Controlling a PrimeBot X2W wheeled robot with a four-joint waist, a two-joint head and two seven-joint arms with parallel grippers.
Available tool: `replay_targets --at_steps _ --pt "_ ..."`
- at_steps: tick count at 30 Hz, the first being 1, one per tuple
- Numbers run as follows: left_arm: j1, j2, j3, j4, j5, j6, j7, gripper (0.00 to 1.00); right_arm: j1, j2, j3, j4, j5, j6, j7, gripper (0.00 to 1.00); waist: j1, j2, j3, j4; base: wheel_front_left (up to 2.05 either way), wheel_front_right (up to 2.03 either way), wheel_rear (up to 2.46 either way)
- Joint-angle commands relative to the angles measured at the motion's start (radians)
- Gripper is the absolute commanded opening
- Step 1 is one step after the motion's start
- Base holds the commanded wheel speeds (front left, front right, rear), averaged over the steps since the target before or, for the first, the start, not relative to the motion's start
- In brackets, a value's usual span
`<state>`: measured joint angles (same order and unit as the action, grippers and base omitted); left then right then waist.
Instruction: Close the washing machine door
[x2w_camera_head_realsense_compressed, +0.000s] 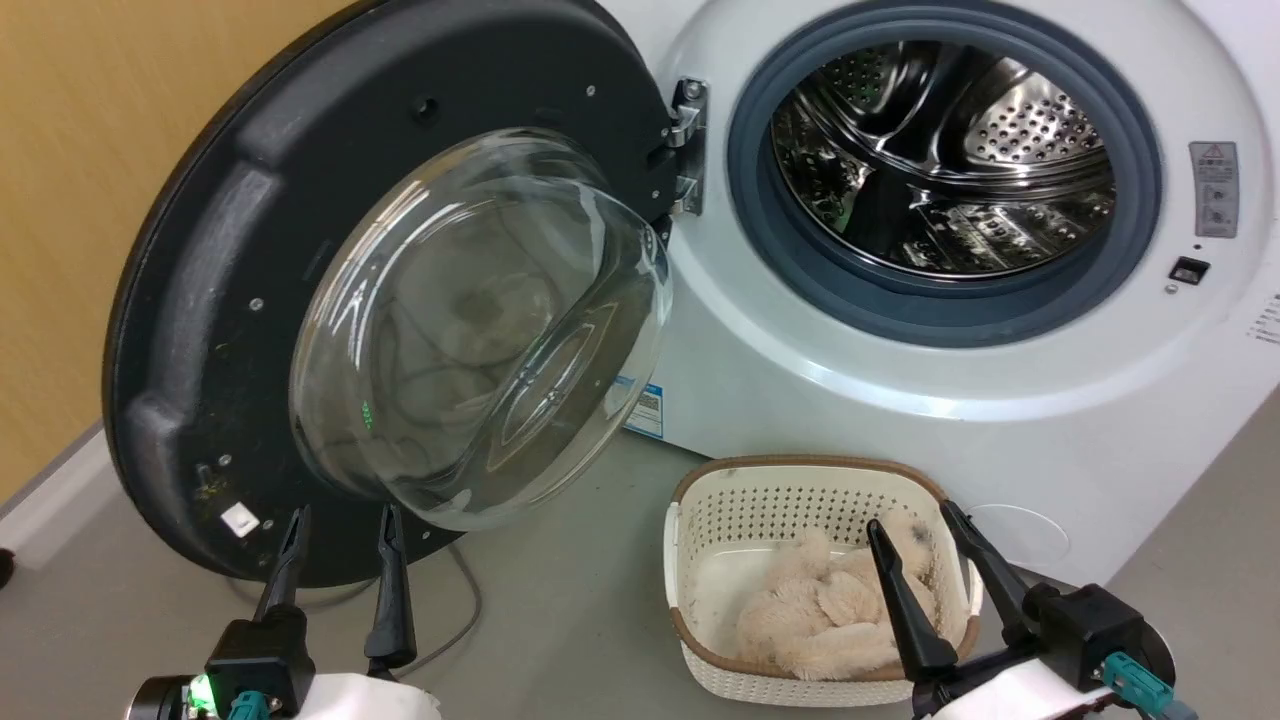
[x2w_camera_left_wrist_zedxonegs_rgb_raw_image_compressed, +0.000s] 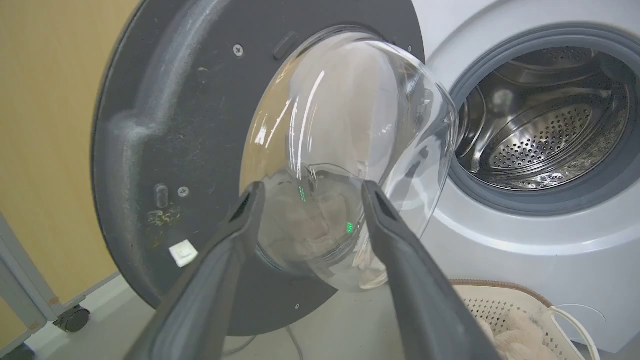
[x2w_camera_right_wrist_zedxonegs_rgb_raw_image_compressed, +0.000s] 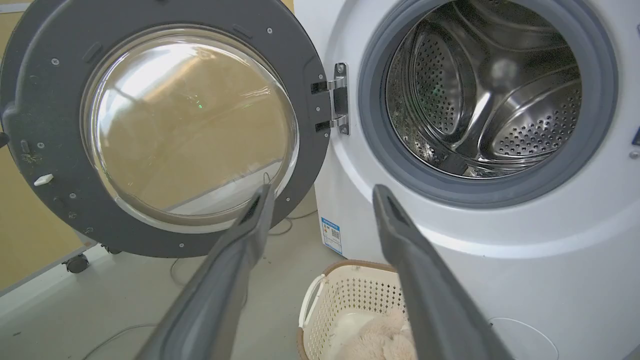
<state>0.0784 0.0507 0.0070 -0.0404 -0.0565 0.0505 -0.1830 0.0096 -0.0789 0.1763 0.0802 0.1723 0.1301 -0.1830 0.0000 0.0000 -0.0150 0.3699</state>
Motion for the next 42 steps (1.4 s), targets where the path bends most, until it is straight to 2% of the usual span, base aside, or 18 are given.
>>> replay_targets --at_steps 1,26,27,29,30,37,42 --pt "0.012 0.0 0.002 -0.005 -0.006 0.006 -0.01 1.0 -0.02 -0.006 0.007 0.004 0.015 0.0 -0.01 1.0 0.0 0.0 0.001 0.008 0.0 0.0 0.0" --pt "0.035 0.0 0.007 -0.043 -0.021 0.038 -0.063 1.0 -0.027 -0.016 0.061 0.026 0.069 0.001 -0.063 1.0 0.0 0.0 0.006 0.117 0.0 0.0 0.0" --pt "0.037 0.0 0.007 -0.043 -0.025 0.039 -0.065 0.59 -0.028 -0.016 0.063 0.027 0.071 0.001 -0.065 1.0 0.0 0.0 0.007 0.121 0.0 0.0 0.0" --pt "0.042 0.0 0.007 -0.04 -0.029 0.036 -0.069 0.12 -0.029 -0.018 0.067 0.028 0.076 0.001 -0.069 1.0 0.0 0.0 0.007 0.13 0.0 0.0 0.0" --pt "0.044 0.0 0.006 -0.04 -0.031 0.036 -0.071 0.0 -0.03 -0.018 0.069 0.029 0.078 0.001 -0.071 1.0 0.0 0.0 0.007 0.134 0.0 0.0 0.0" --pt "0.042 0.0 0.039 -0.082 -0.063 0.04 -0.079 0.0 -0.029 -0.019 0.073 0.031 0.086 0.001 -0.079 1.0 0.0 0.0 0.01 0.152 0.0 0.0 0.0" --pt "-0.005 0.024 0.116 -0.128 -0.081 0.001 -0.079 0.0 -0.023 -0.022 0.064 0.022 0.079 0.001 -0.079 1.0 0.0 0.0 0.029 0.155 0.0 0.0 0.0"
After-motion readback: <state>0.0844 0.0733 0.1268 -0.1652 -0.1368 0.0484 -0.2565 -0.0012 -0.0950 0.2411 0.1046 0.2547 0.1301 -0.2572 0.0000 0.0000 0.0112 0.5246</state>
